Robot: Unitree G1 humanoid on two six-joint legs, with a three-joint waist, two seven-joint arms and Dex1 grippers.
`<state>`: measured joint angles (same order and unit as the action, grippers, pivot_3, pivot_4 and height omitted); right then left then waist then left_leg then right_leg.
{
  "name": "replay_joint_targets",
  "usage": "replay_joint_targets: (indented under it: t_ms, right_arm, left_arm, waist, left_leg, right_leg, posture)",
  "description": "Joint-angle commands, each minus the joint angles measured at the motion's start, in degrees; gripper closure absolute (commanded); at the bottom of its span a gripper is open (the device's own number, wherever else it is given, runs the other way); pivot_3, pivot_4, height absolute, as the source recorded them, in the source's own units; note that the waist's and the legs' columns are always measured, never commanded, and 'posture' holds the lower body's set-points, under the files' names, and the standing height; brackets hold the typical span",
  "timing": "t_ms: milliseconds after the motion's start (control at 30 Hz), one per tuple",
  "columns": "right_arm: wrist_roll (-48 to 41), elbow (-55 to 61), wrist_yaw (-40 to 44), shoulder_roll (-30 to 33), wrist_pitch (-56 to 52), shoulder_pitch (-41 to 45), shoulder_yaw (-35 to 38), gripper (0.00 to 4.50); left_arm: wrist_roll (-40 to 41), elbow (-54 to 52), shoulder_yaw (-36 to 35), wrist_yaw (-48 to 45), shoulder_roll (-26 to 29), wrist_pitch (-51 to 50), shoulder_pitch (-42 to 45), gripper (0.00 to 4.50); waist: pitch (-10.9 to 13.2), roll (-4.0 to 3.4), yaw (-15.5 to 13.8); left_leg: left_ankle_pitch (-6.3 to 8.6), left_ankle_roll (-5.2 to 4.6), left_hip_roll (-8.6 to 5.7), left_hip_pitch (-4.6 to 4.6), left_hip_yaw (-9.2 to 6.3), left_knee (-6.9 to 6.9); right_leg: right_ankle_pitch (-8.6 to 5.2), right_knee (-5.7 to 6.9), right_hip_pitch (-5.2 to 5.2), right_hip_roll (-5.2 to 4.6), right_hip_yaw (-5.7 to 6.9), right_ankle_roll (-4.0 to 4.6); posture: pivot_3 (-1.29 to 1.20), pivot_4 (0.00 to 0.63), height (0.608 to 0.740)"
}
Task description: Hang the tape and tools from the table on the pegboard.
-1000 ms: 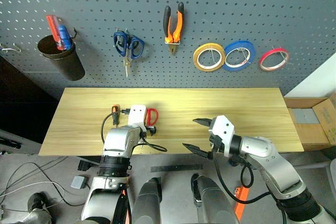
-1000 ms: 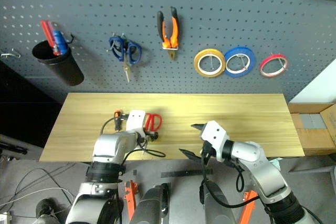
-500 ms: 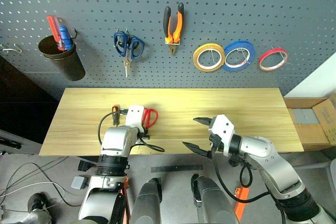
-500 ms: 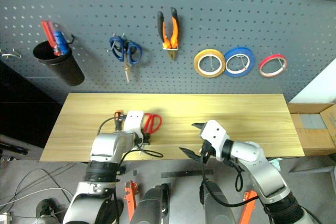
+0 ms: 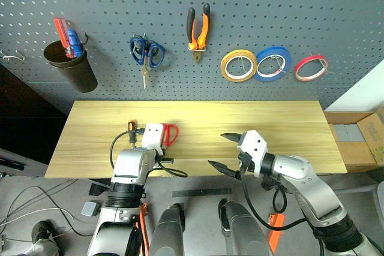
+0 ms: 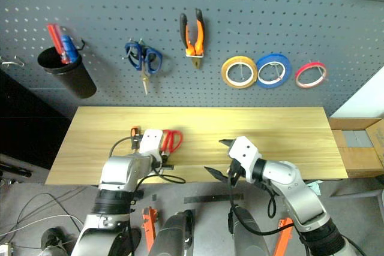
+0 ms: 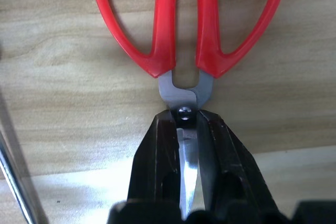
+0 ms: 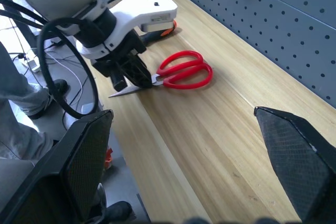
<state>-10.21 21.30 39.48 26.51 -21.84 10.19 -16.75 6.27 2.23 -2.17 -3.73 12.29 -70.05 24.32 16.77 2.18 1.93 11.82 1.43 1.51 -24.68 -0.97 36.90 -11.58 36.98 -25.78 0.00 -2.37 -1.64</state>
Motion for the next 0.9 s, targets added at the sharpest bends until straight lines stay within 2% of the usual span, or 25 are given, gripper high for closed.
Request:
replay_joint_targets:
  t_ms: [33, 167, 300, 400, 667, 900]
  right_arm:
    - [-0.24, 0.5, 0.07, -0.04, 0.54, 0.61, 1.34, 0.0]
    - [-3.55, 0.77, 0.39, -1.5, -0.84, 1.8, 3.49, 0.0]
    - [-5.68, 1.01, 0.63, -2.64, -1.78, 3.8, 5.21, 0.0]
    - [-10.4, 3.05, -1.16, -5.54, -5.38, 8.79, 7.94, 0.0]
    - [-18.03, 1.89, -4.17, -9.85, -11.22, 17.88, 12.83, 0.0]
    - [-18.36, 0.17, -3.75, -9.51, -10.1, 18.81, 12.97, 0.0]
  left_arm:
    - [-1.29, -11.11, 3.5, -1.18, 2.31, 4.11, -4.95, 4.31]
    - [-2.37, -27.59, 2.28, -0.49, 3.11, 14.98, -14.16, 4.31]
    - [-2.17, -34.02, -1.32, -0.74, 2.88, 24.14, -19.4, 4.31]
    - [-3.04, -38.11, -3.45, -0.53, 3.39, 29.05, -22.73, 4.31]
    - [-7.27, -39.2, -4.18, 2.7, 2.66, 40.99, -23.82, 4.31]
    - [-10.94, -36.57, -2.61, 3.28, 3.06, 51.48, -19.76, 4.31]
  waist:
    - [0.01, 0.02, 0.13]
    - [0.04, 0.06, -0.04]
    - [0.04, 0.06, -0.26]
    - [0.12, 0.1, -0.09]
    - [0.11, 0.16, -0.82]
    - [0.07, 0.19, -0.74]
  left_leg:
    - [0.0, 0.01, 0.02, -0.01, 0.01, -0.02]
    - [0.03, 0.06, 0.13, -0.08, -0.03, -0.04]
    - [0.05, 0.1, 0.11, -0.07, -0.02, 0.01]
    - [0.05, 0.09, 0.11, -0.07, 0.03, 0.04]
    - [0.05, 0.09, 0.08, -0.14, -0.04, -0.02]
    - [0.06, 0.09, 0.06, -0.16, 0.02, 0.03]
  right_leg:
    - [0.0, -0.01, -0.02, 0.0, -0.01, 0.0]
    - [-0.01, -0.03, -0.07, -0.06, -0.01, 0.02]
    - [-0.03, -0.04, -0.05, -0.17, -0.03, 0.05]
    - [-0.19, -0.04, -0.05, -0.15, -0.08, 0.33]
    - [-0.06, -0.1, -0.05, -0.11, 0.06, 0.09]
    - [-0.02, -0.08, -0.05, -0.14, 0.02, 0.03]
  posture:
    - [-0.03, 0.291, 0.74]
    - [-0.01, 0.289, 0.74]
    - [0.0, 0.294, 0.74]
    - [0.01, 0.298, 0.74]
    - [0.02, 0.27, 0.74]
    - [0.01, 0.241, 0.74]
